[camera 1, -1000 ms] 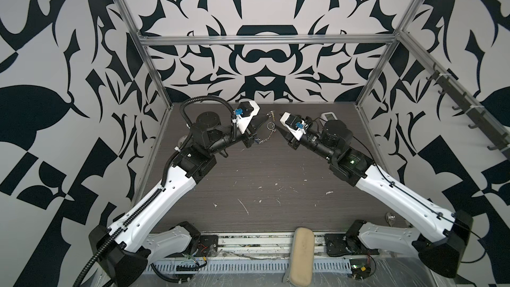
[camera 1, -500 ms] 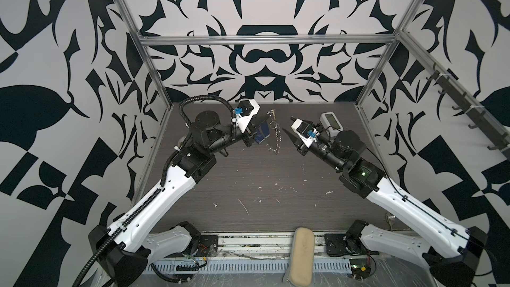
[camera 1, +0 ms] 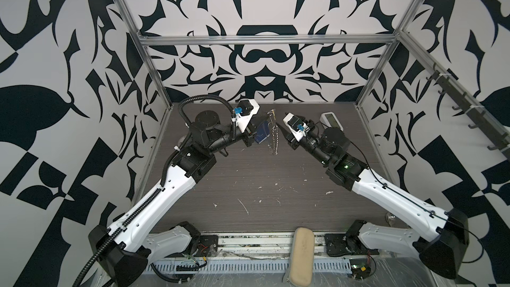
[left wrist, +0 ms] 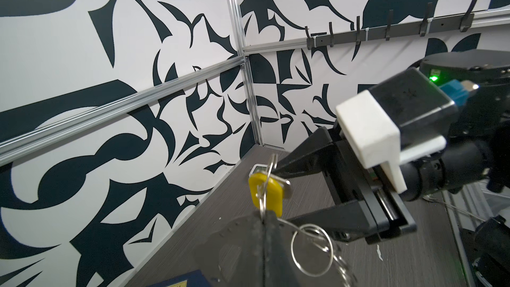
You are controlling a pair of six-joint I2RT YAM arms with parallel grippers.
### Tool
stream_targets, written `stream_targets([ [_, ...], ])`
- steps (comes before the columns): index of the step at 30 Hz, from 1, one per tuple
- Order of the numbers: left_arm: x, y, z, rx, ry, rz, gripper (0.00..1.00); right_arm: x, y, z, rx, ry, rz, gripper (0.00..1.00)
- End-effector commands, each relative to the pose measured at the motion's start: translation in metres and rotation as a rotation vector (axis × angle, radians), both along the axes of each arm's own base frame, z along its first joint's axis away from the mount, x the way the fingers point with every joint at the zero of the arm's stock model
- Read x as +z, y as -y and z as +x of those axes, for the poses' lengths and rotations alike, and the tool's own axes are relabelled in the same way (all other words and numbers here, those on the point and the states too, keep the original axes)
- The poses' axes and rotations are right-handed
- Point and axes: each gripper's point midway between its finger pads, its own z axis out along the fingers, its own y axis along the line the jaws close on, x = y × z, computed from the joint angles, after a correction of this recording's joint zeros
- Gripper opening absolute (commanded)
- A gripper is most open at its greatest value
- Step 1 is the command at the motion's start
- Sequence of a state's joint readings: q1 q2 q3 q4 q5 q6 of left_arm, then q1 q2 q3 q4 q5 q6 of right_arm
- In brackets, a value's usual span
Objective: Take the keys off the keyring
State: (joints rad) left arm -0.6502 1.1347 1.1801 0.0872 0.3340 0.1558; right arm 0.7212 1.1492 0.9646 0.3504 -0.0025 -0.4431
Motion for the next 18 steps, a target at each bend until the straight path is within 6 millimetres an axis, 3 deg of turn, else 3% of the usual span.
stream_targets([
  [1,0.033,-0.002,-0.007,-0.013,0.06,-0.064,0.0,0.037,0.004,-0.005,0.003,0.075,0.117,0.51],
  [18,0.032,0.001,-0.006,-0.014,0.058,-0.061,0.0,0.052,-0.013,-0.01,0.047,0.102,0.135,0.54],
])
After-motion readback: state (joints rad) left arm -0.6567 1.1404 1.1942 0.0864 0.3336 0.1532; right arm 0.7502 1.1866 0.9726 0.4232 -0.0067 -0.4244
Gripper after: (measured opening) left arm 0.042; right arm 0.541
